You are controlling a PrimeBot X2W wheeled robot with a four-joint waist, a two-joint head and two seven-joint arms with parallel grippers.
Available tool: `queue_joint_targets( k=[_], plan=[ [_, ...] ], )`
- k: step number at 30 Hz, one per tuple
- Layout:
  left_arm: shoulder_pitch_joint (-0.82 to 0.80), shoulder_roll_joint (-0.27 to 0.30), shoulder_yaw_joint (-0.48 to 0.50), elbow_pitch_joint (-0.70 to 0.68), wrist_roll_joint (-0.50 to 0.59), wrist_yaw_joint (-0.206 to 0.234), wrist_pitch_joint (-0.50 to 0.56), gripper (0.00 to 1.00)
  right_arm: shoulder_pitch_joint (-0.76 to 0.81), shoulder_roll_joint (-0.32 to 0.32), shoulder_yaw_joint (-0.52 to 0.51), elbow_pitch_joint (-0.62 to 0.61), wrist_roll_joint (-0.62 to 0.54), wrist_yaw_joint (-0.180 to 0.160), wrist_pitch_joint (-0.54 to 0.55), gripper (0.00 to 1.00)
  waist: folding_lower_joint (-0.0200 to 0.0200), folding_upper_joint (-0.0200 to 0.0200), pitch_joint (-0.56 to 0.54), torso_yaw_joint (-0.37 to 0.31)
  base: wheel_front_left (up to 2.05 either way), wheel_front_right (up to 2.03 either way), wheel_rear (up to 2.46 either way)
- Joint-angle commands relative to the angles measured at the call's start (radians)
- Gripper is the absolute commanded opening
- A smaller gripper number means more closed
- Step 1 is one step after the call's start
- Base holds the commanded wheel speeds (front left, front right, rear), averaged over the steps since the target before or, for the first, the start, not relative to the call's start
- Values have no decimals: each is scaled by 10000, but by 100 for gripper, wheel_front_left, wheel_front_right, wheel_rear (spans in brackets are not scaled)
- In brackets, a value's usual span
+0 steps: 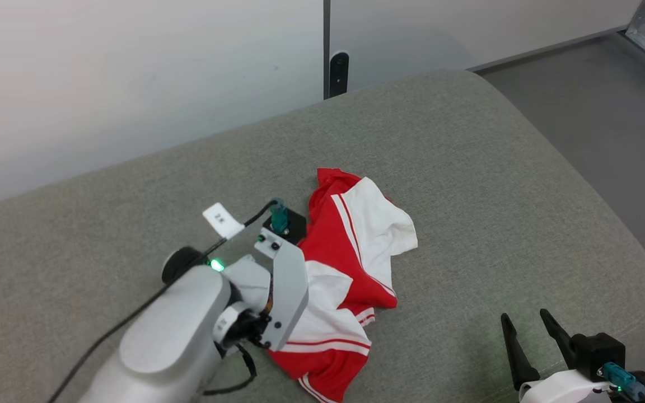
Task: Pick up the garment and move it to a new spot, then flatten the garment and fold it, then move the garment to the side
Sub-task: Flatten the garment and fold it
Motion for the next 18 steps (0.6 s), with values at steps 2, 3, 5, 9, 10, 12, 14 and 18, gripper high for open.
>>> queue_joint_targets(
  k=[2,3,5,9,10,12,14,18],
  plan=[
    [-162,119,-6,-126,-139,-78,159,0,-85,-3,-34,61,38,-10,-55,100,0,0,-21,20,0,0,0],
    [-183,183,3,-195,-201,-91,261,0,-69,-19,-61,86,49,-10,-56,100,0,0,-32,37,0,0,0],
    [-274,408,-36,-427,-225,-104,452,0,-24,-55,-113,137,23,-10,-55,100,0,0,-62,89,0,0,0],
    [-251,951,-92,-1125,-505,-196,763,0,65,-85,-200,206,7,-10,-41,100,0,0,-93,246,0,0,0],
    [-235,1126,-90,-1336,-598,-199,817,0,70,-75,-206,224,-3,-10,-12,100,0,0,-94,284,0,0,0],
    [-203,1530,-135,-1713,-762,-239,928,0,68,-78,-225,243,-26,-10,20,100,0,0,-77,387,0,0,0],
    [-155,1939,-188,-2039,-886,-245,1017,0,44,-72,-247,259,-67,-10,33,100,0,0,-67,477,0,0,0],
    [-41,2773,-228,-2465,-1283,-257,1187,0,-40,-55,-247,287,-56,-10,56,100,0,0,-38,608,0,0,0]
  ],
)
